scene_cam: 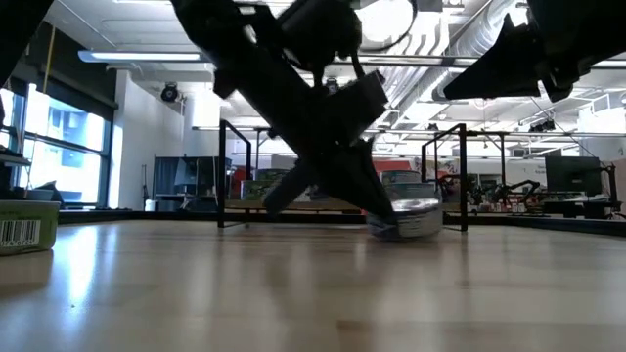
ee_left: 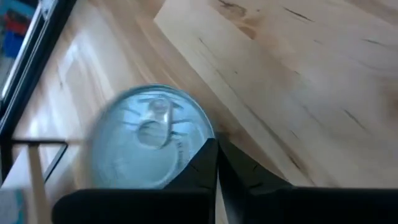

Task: Stack canned seafood by type on shelf
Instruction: Stack the blue tuna can on top of the blue tuna can on the shelf

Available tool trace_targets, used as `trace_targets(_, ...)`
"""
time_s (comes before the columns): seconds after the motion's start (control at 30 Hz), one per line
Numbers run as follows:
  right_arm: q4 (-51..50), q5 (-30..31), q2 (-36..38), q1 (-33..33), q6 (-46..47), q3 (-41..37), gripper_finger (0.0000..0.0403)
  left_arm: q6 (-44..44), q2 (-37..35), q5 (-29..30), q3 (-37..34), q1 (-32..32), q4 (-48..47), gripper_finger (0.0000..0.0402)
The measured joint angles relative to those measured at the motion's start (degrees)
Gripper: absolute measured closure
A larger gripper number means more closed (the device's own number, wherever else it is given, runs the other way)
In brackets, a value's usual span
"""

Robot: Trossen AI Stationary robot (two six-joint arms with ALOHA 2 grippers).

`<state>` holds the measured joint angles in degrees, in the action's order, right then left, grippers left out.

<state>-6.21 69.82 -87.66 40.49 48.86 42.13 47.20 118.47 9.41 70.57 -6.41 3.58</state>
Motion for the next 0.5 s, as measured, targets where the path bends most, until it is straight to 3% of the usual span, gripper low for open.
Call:
trace_targets(0.13,0.0,0.0,0.0,0.3,-0.3,0.0,0.0402,-3.2,-1.2,4.6,-0.2,-1.8,-2.7,0.0401)
trace_targets(0.5,-0.4,-0.1,0.0,0.4,-0.4,0.0,0.0402,-7.7,-3.1,7.0,-0.7,-2.6,-3.3,0.0401)
